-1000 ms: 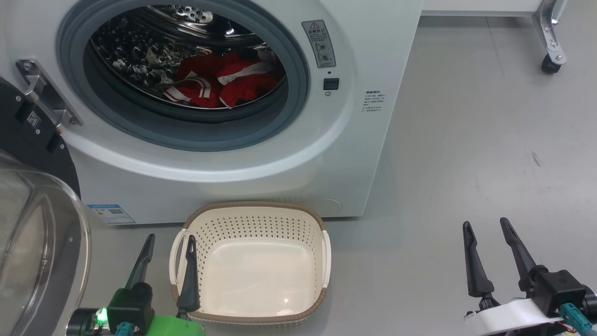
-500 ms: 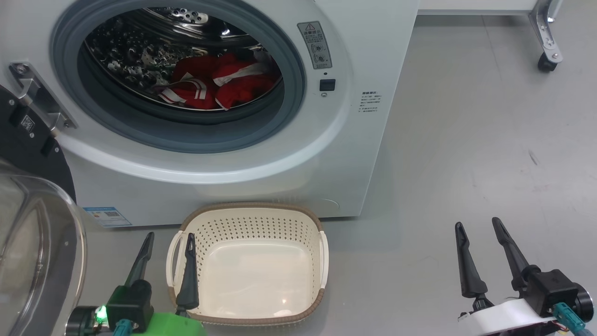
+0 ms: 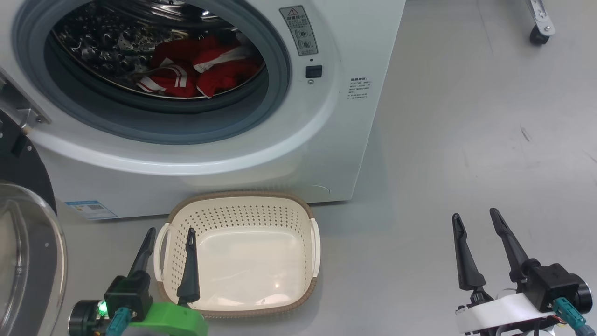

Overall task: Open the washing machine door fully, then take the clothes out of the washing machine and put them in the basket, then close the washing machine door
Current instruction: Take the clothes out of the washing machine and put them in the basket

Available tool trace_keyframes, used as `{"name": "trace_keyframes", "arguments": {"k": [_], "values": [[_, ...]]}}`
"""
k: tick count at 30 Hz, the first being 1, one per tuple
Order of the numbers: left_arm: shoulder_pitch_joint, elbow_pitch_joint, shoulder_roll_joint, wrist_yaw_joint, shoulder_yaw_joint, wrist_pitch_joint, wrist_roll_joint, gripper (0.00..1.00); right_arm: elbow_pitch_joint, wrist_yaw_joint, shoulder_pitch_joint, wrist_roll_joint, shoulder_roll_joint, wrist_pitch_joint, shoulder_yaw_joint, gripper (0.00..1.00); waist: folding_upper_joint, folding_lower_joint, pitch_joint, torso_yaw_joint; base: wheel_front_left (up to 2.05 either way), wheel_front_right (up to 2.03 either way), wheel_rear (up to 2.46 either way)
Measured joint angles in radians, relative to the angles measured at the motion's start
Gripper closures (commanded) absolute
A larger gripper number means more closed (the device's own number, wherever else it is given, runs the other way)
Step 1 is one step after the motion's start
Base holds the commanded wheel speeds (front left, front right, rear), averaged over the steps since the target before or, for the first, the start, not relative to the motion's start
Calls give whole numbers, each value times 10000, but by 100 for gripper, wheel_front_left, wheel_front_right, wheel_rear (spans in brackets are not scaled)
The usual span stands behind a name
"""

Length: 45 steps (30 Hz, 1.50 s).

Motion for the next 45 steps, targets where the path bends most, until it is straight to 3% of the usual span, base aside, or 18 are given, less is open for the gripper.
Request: {"name": "trace_keyframes", "arguments": {"k": [7, 16, 31, 45], "values": [[-956, 663, -2, -173, -242, 523, -236, 0, -288, 82, -198, 0, -4, 0, 132, 0, 0, 0, 688, -255, 0, 0, 0], [-3547, 1597, 81, -472, -58, 1390, -476, 0, -581, 247, -1041, 121, -8, -2, 598, 0, 0, 0, 1803, -818, 0, 0, 0], [-7724, 3212, 1672, -961, 798, 3753, -456, 0, -717, 251, -2127, 984, -17, -2, 857, 0, 0, 1, 3611, -2244, 0, 0, 0], [-10036, 4249, 2821, -840, 1315, 4874, -286, 0, -669, 244, -2961, 1605, -13, -2, 1164, 0, 0, 1, 4984, -3361, 0, 0, 0]]}}
